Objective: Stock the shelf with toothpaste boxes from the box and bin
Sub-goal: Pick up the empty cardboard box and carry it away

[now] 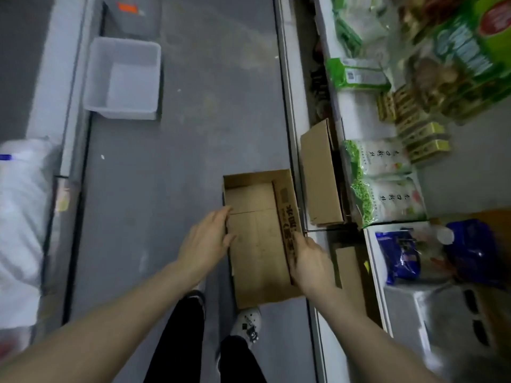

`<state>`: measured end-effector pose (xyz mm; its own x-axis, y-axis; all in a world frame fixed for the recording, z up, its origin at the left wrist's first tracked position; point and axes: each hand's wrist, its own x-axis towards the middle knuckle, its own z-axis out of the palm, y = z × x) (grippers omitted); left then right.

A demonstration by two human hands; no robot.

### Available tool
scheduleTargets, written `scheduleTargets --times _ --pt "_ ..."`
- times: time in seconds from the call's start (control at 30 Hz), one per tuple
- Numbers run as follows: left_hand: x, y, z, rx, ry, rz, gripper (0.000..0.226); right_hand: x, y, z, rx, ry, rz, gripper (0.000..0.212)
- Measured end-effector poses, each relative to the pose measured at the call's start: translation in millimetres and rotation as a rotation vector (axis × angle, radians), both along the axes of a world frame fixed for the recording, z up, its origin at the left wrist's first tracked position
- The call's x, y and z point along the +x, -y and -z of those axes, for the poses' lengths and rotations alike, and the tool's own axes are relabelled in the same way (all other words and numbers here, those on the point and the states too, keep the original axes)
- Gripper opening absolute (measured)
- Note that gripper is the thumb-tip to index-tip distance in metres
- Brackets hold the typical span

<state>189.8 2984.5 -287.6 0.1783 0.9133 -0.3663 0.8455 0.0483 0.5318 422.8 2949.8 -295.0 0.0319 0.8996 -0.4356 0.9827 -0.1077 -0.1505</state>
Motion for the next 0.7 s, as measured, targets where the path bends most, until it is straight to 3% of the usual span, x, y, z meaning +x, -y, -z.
scheduleTargets --times 0.2,0.4,0.53,0.7 --pt "11.9 -44.1 155.1 -0.163 0.014 0.029 0.063 17.8 -35.5 152.6 -0.090 0.114 0.129 0.055" --pt "14.9 -49.4 308.4 -0.310 -0.053 -0.027 0.052 35.1 -64.2 297.7 -0.072 0.058 0.321 0.051" --pt "15.2 -44.4 367.2 -0.398 -0.098 -0.077 0.050 51.4 -77.9 357.2 -0.057 0.158 0.365 0.068" --pt "29.7 -28.5 413.5 -0.488 -0.053 -0.113 0.040 64.8 -74.3 405.5 -0.191 0.288 0.483 0.091"
